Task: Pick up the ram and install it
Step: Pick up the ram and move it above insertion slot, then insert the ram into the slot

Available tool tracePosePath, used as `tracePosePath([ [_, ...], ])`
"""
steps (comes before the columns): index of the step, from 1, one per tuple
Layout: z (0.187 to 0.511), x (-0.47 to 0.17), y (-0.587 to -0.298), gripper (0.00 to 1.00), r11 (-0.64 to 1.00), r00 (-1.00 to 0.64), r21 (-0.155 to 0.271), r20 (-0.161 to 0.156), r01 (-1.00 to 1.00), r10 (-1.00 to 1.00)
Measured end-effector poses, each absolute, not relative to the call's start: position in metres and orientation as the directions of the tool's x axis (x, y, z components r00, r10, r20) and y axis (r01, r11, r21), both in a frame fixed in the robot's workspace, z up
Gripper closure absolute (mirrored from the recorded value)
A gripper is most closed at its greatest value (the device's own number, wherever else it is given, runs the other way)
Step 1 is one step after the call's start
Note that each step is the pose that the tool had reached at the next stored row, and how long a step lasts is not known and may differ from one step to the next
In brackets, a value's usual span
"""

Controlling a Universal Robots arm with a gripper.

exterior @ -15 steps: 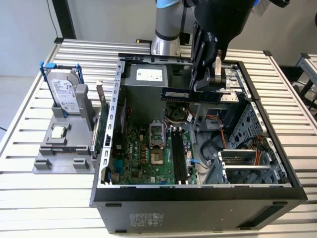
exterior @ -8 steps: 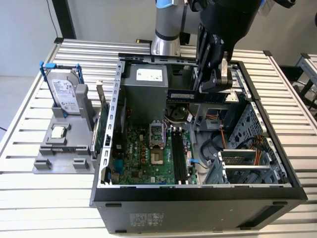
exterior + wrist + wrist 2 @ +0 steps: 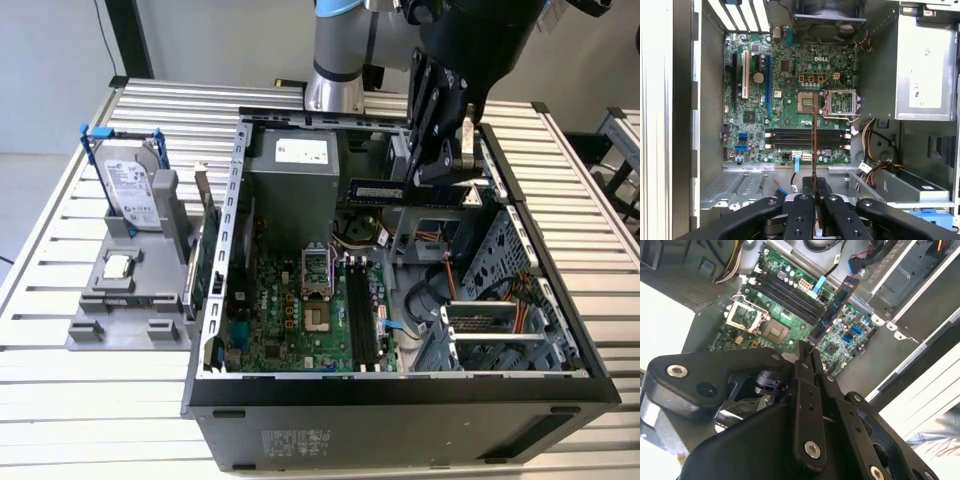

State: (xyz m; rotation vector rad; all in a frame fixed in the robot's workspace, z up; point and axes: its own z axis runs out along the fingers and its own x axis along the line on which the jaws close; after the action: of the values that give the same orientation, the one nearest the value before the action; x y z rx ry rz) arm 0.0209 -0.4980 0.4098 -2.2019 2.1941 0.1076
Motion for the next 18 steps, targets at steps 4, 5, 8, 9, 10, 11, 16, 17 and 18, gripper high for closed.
tracePosePath([
  [4,0.41,0.026,-0.495,1.0,-0.004,0.003,0.027,-0.071,-1.0,-0.997],
  [5,0.41,0.027,-0.495,1.0,-0.004,0.003,0.027,-0.071,-1.0,-0.997],
  [8,0.41,0.029,-0.493,1.0,-0.005,0.003,0.027,-0.071,-1.0,-0.997],
  [9,0.409,0.03,-0.493,1.0,-0.004,0.003,0.027,-0.071,-1.0,-0.997],
  [10,0.41,0.03,-0.493,1.0,-0.004,0.002,0.027,-0.071,-1.0,-0.997],
  [11,0.41,0.03,-0.492,1.0,-0.004,0.003,0.027,-0.071,-1.0,-0.997],
  [16,0.41,0.031,-0.492,1.0,-0.005,0.003,0.027,-0.071,-1.0,-0.997],
  [17,0.41,0.032,-0.492,1.0,-0.004,0.003,0.027,-0.071,-1.0,-0.997],
  [18,0.41,0.033,-0.492,1.0,-0.004,0.003,0.027,-0.071,-1.0,-0.997],
])
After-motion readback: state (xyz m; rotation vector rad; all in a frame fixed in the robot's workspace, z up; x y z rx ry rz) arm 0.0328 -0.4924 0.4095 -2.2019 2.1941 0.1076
